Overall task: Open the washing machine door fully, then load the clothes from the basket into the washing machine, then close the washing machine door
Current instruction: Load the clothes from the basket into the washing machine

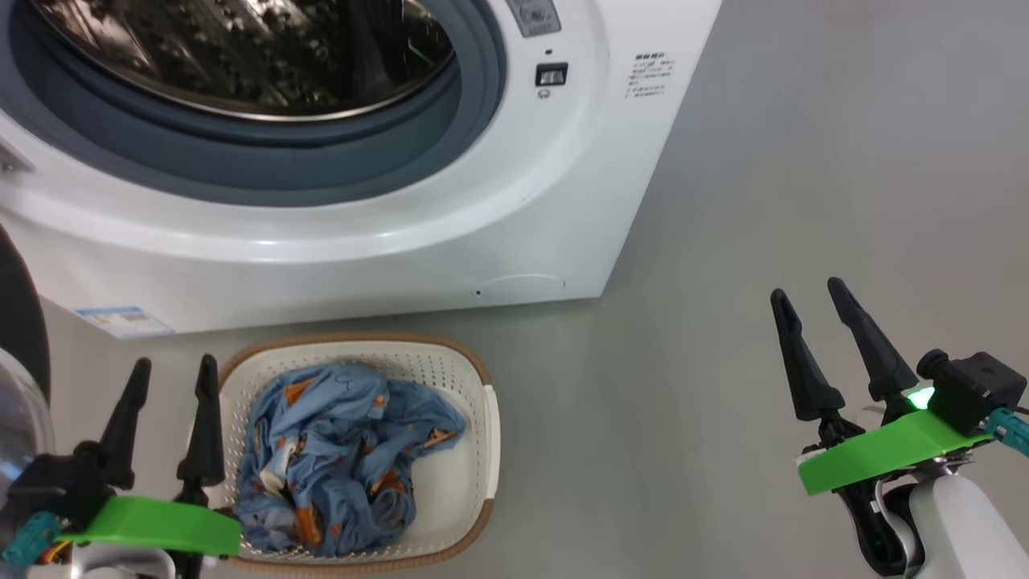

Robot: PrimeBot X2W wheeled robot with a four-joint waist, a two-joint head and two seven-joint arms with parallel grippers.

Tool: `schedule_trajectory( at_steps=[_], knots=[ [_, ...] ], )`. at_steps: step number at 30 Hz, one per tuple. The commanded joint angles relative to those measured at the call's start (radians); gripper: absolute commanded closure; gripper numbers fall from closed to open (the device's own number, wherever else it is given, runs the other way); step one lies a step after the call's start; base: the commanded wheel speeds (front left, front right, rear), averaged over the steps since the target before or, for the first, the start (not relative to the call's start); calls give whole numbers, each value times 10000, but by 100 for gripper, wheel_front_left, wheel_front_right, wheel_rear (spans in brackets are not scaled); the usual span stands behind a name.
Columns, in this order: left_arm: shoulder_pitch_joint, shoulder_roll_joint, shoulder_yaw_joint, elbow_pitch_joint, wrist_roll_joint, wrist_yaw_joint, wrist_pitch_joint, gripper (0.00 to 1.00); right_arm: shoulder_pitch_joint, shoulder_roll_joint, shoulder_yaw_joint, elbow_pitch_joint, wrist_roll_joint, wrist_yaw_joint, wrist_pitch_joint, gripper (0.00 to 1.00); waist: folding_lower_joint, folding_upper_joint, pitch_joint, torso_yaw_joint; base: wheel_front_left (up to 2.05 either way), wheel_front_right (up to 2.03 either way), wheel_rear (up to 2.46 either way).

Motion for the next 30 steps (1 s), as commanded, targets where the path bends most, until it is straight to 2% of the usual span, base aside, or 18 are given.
schedule_trajectory(
  at_steps=[1,16,30],
  knots=[
    [-369,332,301,-108,-28,-26,-122,0,-150,5,145,-275,-65,16,-120,0,0,0,357,-9,0,0,0],
    [-1711,411,251,1255,-30,-32,-122,0,-821,249,131,-551,-211,16,-120,0,0,0,2019,-39,0,0,0],
    [-2782,875,-565,2742,-576,-33,-122,0,-1334,485,198,-700,-266,16,-120,0,0,0,3118,-204,0,0,0]
  ],
)
